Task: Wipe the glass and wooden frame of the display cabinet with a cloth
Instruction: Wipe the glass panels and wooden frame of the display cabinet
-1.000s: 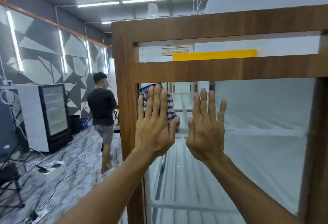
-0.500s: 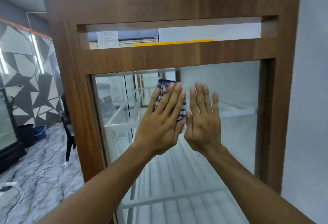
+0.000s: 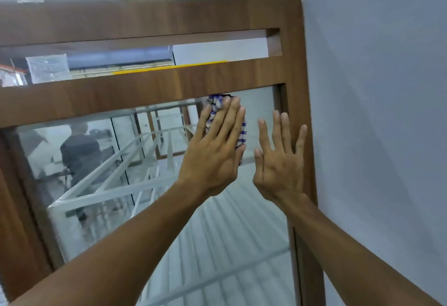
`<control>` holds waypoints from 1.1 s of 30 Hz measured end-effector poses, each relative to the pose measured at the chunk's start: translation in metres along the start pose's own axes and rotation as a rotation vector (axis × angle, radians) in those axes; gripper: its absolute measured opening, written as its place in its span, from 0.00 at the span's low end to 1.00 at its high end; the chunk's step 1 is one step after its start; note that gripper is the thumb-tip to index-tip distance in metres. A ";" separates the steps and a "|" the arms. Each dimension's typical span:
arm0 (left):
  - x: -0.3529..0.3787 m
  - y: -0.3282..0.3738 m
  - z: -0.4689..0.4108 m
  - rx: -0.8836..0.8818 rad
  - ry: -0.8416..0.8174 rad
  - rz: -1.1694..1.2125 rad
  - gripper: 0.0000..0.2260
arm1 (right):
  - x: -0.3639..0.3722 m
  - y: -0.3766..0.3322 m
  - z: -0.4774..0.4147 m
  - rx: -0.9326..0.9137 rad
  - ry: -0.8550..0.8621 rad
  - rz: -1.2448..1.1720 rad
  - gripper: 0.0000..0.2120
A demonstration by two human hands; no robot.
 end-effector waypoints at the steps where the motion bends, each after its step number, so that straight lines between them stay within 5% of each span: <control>1: 0.003 0.007 -0.005 0.017 -0.008 -0.009 0.31 | 0.001 0.007 0.003 -0.006 -0.006 -0.009 0.29; 10: 0.020 0.053 -0.044 0.042 -0.003 -0.021 0.30 | -0.008 0.033 0.022 0.017 0.219 -0.411 0.29; 18: 0.022 0.064 -0.031 0.128 -0.036 -0.032 0.31 | -0.009 0.031 0.024 0.009 0.204 -0.401 0.27; 22: 0.006 0.026 -0.004 -0.004 0.008 -0.034 0.32 | -0.007 0.017 0.022 0.052 0.135 -0.301 0.29; 33: -0.044 -0.111 0.091 -0.215 0.028 -0.130 0.32 | -0.009 -0.175 -0.003 -0.254 0.093 -0.514 0.30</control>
Point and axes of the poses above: each hand's wrist, its own z-axis away from the middle knuckle, its own x-axis out of the palm, y = z × x, the point moved 10 cm from there along -z, towards the middle knuckle, and after that the axes turned 1 degree about -y, right-handed, at the moved point
